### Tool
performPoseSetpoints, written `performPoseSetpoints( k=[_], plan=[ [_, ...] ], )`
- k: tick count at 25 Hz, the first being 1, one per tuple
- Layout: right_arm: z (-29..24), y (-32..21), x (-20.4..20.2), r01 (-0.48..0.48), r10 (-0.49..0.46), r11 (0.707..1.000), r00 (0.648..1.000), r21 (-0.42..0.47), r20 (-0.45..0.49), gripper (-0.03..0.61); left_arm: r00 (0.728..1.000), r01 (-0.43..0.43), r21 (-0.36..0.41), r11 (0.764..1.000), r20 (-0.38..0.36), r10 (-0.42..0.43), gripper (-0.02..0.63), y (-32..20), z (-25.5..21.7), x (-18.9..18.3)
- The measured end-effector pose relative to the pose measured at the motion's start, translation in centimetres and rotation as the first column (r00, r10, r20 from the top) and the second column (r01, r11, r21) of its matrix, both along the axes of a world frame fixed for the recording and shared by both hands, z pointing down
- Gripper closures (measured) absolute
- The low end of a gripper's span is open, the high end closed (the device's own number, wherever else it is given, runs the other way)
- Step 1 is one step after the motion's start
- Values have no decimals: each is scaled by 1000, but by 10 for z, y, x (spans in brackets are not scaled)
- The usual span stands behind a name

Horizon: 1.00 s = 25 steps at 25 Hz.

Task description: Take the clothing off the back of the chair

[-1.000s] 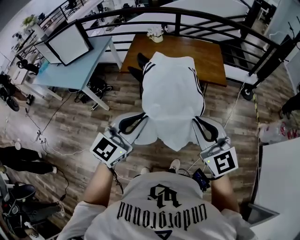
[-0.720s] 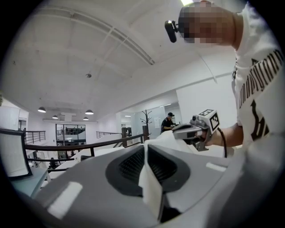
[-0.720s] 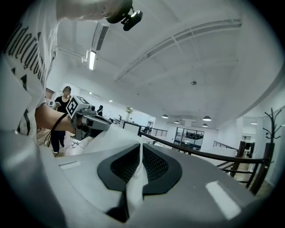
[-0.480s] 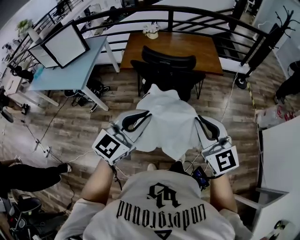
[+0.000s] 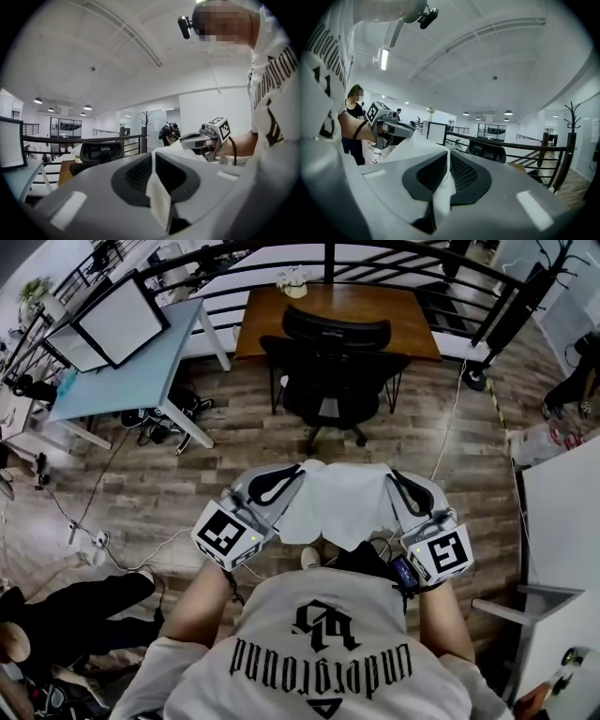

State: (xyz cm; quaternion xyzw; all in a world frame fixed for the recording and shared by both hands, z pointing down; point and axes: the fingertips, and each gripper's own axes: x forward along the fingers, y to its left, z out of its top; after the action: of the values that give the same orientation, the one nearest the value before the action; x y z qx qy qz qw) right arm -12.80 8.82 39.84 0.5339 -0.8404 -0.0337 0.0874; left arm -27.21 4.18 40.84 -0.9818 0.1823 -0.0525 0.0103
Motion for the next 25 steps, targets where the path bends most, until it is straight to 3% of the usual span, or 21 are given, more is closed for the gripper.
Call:
performPoseSetpoints(
  k=[25],
  plan=[
    [22, -5, -23, 36, -37, 999, 999, -38, -33, 554, 999, 52, 30, 998, -1, -52, 538, -9, 10, -28]
  ],
)
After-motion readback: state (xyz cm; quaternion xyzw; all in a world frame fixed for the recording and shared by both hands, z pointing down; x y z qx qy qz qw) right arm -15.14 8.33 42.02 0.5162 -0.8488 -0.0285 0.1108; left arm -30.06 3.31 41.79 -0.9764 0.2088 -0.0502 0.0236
